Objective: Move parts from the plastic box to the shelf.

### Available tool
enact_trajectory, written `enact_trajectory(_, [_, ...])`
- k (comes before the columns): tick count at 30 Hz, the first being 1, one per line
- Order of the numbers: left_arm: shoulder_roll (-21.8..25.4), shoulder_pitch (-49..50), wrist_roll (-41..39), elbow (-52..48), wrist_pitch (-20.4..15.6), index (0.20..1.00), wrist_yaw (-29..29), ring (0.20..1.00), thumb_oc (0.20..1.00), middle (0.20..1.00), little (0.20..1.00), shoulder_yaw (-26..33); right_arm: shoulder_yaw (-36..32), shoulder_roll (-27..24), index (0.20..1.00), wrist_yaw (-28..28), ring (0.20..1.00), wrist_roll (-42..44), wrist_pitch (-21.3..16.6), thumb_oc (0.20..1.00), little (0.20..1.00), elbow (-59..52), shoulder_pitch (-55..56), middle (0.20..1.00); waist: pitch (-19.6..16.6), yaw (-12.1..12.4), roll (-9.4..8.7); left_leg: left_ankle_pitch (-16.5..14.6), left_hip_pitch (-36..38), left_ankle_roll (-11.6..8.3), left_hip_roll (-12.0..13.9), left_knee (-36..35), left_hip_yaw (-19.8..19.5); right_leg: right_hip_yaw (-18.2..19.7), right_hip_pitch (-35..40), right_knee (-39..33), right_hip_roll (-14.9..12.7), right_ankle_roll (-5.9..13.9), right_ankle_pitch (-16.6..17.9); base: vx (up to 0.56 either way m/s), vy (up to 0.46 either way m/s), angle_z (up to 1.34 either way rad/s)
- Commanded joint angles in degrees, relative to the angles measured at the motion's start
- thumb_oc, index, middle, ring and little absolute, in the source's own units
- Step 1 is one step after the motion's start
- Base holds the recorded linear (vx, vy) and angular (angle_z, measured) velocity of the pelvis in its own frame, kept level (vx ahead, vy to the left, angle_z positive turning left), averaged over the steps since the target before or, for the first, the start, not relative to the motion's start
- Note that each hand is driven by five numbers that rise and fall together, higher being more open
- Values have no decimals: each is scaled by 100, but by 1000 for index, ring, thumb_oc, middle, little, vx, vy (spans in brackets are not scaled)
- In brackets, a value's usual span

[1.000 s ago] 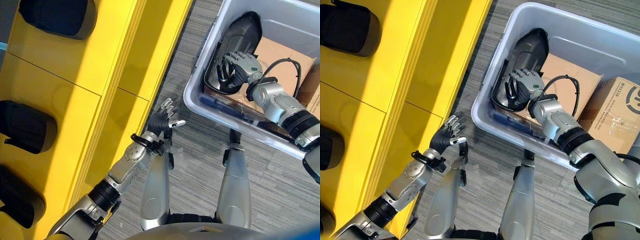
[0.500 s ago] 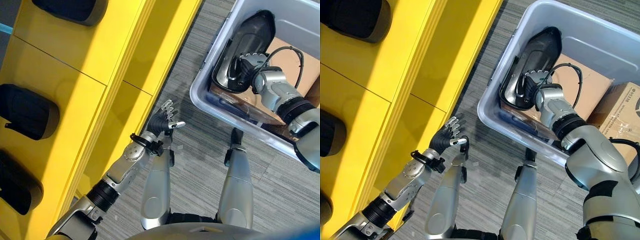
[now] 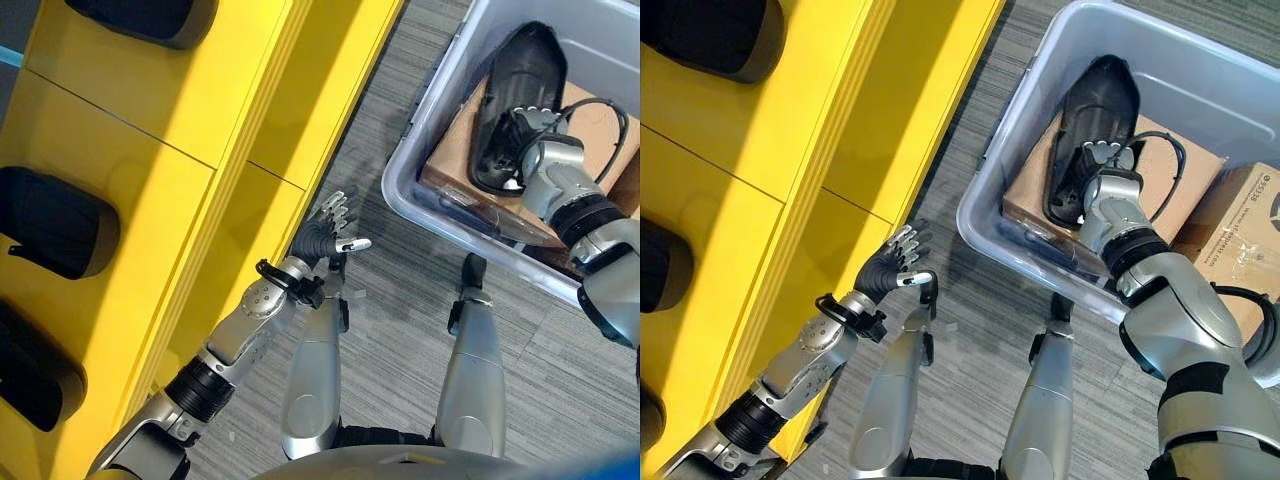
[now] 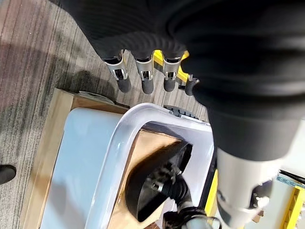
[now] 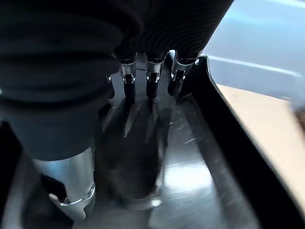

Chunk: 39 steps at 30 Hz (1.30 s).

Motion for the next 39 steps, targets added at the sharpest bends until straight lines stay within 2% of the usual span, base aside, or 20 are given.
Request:
enact_trajectory(1, [65, 196, 223, -513, -94, 1000, -42, 1000, 1000, 1000, 1000, 147, -13, -213, 1000, -114, 1000, 323, 167, 1000, 1000, 199, 314, 1000, -44, -109, 66, -700, 140, 393, -306, 172, 677, -365, 221, -292, 611, -677, -271, 7, 11, -5])
enact_trajectory(3, [56, 155, 247, -475, -84, 1000, 4, 1000, 1000, 1000, 1000, 169, -130, -102, 1000, -250, 1000, 238, 248, 1000, 1000, 122, 410, 1000, -44, -135, 53, -714, 193, 398, -295, 163, 691, -354, 262, -308, 614, -678, -269, 0, -1, -6])
enact_trajectory(5, [62, 123, 383, -446, -162, 1000, 39, 1000, 1000, 1000, 1000, 176, -222, -63, 1000, -525, 1000, 446, 32, 1000, 1000, 75, 518, 1000, -44, -163, 42, -720, 250, 403, -283, 148, 706, -338, 315, -327, 628, -677, -272, -2, -7, -2])
enact_trajectory(7, [56, 86, 481, -461, -234, 1000, 89, 1000, 1000, 1000, 1000, 170, -303, -9, 1000, -944, 1000, 577, -273, 1000, 1000, -7, 552, 1000, -44, -183, 45, -724, 295, 408, -283, 139, 706, -312, 350, -331, 639, -682, -278, 0, 0, 0])
enact_trajectory(8, [65, 46, 574, -462, -408, 1000, 187, 1000, 1000, 1000, 1000, 173, -383, 32, 1000, -1163, 1000, 669, -493, 1000, 1000, -112, 545, 1000, -44, -196, 46, -739, 334, 414, -282, 140, 697, -299, 384, -328, 644, -684, -289, -5, -10, -4])
enact_trajectory(10, [36, -27, 600, -519, -527, 1000, 345, 1000, 1000, 1000, 1000, 209, -462, 67, 1000, -1406, 1000, 808, -810, 1000, 1000, -307, 560, 1000, -44, -223, 36, -748, 401, 418, -281, 121, 709, -283, 439, -346, 651, -678, -297, -7, -9, -7])
enact_trajectory(13, [10, -130, 702, -591, -629, 1000, 513, 1000, 1000, 1000, 1000, 256, -566, 131, 1000, -1634, 1000, 949, -1048, 1000, 1000, -578, 616, 1000, -44, -264, 29, -752, 480, 424, -284, 99, 712, -256, 488, -336, 663, -675, -311, -4, -5, -8])
enact_trajectory(17, [-60, -320, 957, -735, -903, 1000, 609, 1000, 1000, 1000, 1000, 370, -831, 298, 1000, -2248, 1000, 1522, -1912, 1000, 1000, -1365, 764, 1000, -44, -360, 26, -770, 632, 423, -277, 70, 715, -163, 577, -327, 697, -682, -339, -10, 4, -4])
enact_trajectory(21, [-211, -557, 1047, -831, -1052, 1000, 811, 1000, 1000, 1000, 1000, 505, -1159, 511, 1000, -2183, 1000, 2076, -2235, 1000, 1000, -2479, 1080, 1000, -44, -527, 11, -793, 819, 426, -286, -5, 730, -24, 663, -340, 753, -669, -371, -4, 36, -9])
enact_trajectory(24, [-302, -694, 1179, -873, -1041, 1000, 872, 1000, 1000, 1000, 1000, 538, -1248, 720, 1000, -2234, 1000, 2588, -2391, 1000, 1000, -2900, 1295, 1000, -44, -596, 0, -767, 912, 423, -270, -63, 735, 45, 706, -367, 789, -669, -345, -6, 6, -11])
enact_trajectory(27, [-448, -1023, 1379, -812, -1030, 1000, 973, 1000, 1000, 1000, 1000, 563, -1406, 1090, 1000, -2805, 1000, 2401, -2736, 1000, 1000, -3239, 1474, 1000, -44, -721, -29, -772, 1118, 416, -234, -157, 755, 127, 860, -466, 838, -667, -325, -5, -6, -9])
enact_trajectory(29, [-532, -1217, 1434, -786, -947, 1000, 1033, 1000, 1000, 1000, 1000, 563, -1534, 1199, 1000, -3049, 1000, 2267, -2840, 1000, 1000, -3427, 1497, 1000, -44, -797, -40, -778, 1208, 407, -212, -192, 783, 163, 926, -502, 860, -656, -315, 5, -4, -10])
enact_trajectory(30, [-583, -1416, 1582, -748, -823, 1000, 1011, 1000, 1000, 1000, 1000, 568, -1742, 1260, 1000, -3468, 1000, 1820, -2728, 1000, 1000, -3699, 1564, 1000, -44, -911, -70, -824, 1370, 387, -185, -229, 800, 201, 1062, -555, 888, -630, -332, 2, -10, -17])
enact_trajectory(33, [-633, -1570, 1715, -684, -690, 1000, 1034, 1000, 1000, 1000, 1000, 518, -1902, 1210, 1000, -3794, 1000, 1593, -2773, 1000, 1000, -3861, 1612, 1000, -45, -1011, -91, -798, 1469, 369, -140, -286, 855, 246, 1133, -679, 919, -620, -241, 9, 10, -17])
enact_trajectory(34, [-675, -1705, 1727, -652, -457, 1000, 1208, 1000, 1000, 1000, 1000, 435, -2143, 1131, 1000, -3994, 1000, 1388, -2824, 1000, 1000, -4237, 1818, 1000, -45, -1196, -111, -813, 1602, 352, -93, -340, 940, 328, 1218, -769, 951, -593, -202, 29, 33, -18])
enact_trajectory(36, [-714, -1753, 1746, -634, -339, 1000, 1303, 1000, 1000, 1000, 1000, 422, -2311, 1081, 1000, -4094, 1000, 1341, -2900, 1000, 1000, -4458, 2005, 1000, -45, -1316, -123, -826, 1659, 346, -62, -356, 1005, 391, 1244, -800, 965, -576, -189, 34, 49, -25])
enact_trajectory(39, [-824, -1830, 1919, -571, 169, 1000, 1671, 1000, 1000, 1000, 1000, 377, -2709, 939, 1000, -4087, 1000, 1459, -3060, 1000, 1000, -5063, 2671, 1000, -48, -1668, -125, -847, 1865, 315, 12, -454, 1213, 578, 1303, -908, 1007, -533, -141, 61, 92, -28])
